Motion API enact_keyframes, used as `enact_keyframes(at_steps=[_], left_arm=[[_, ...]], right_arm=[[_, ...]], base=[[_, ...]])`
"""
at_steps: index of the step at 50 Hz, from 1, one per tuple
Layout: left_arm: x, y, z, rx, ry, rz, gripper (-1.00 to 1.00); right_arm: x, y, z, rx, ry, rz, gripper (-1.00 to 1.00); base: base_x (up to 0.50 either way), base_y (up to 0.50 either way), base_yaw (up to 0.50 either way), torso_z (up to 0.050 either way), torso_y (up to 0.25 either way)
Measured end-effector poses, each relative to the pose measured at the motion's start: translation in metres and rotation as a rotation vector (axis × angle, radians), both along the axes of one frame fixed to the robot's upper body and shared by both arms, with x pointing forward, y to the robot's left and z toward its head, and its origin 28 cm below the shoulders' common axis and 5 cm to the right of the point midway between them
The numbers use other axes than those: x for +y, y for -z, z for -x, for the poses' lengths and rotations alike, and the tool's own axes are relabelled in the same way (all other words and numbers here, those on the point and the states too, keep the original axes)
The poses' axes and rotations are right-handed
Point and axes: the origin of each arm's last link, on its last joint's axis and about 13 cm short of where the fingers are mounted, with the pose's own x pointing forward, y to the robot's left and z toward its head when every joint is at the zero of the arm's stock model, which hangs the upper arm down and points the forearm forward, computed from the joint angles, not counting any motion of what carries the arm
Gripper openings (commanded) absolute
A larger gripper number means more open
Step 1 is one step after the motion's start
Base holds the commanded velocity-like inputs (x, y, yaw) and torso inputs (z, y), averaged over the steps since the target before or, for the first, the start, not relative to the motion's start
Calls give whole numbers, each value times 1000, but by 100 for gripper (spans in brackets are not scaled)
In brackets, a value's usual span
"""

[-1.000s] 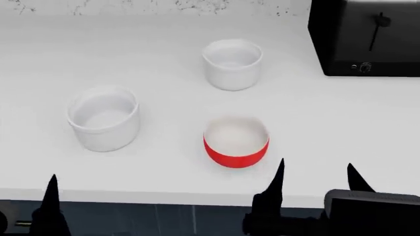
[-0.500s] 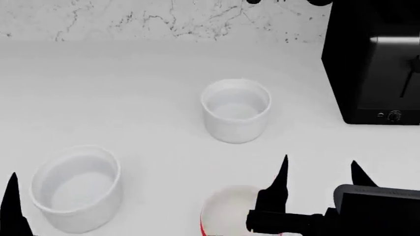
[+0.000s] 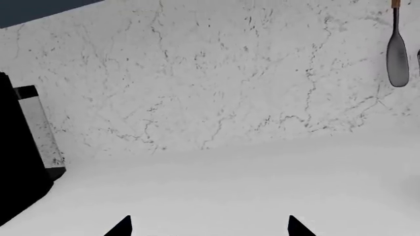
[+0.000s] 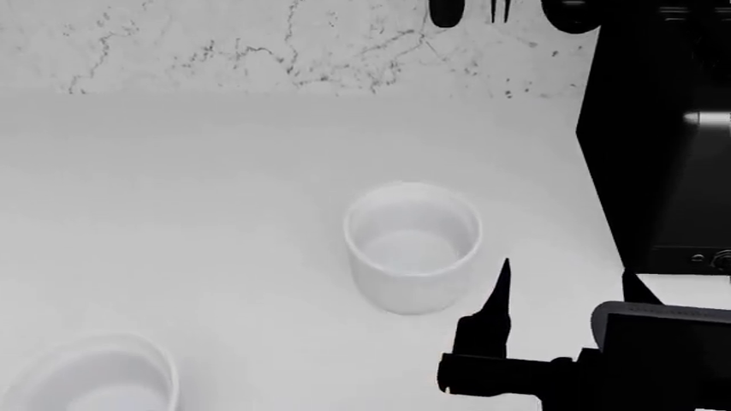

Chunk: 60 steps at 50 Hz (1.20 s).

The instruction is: Stack the bowls from largest to smallest.

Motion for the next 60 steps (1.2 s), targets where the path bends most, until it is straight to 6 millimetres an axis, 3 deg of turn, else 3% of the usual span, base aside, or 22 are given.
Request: enact_keyframes(at_steps=[16,22,30,41,51,60], left_arm=[[7,-15,17,-14,-5,-51,100],[8,-17,22,-1,-21,-36,100],[8,-18,27,37,-41,-4,100],[8,-14,32,76,-46,9,100],[8,-13,35,76,-56,18,100],[7,-12,35,72,-63,26,100]], right_arm=[[-2,-16,-4,8,-9,23,100],[-1,-28,-13,22,-37,21,100],[-6,-57,-39,39,-66,71,100],[-10,-93,-89,200,-149,204,100],[-7,-104,-128,352,-185,284,100],[-7,-104,-148,477,-197,344,100]], base=[[4,0,0,0,-245],[0,0,0,0,-16],[0,0,0,0,0],[0,0,0,0,0],[0,0,0,0,0],[1,0,0,0,0]])
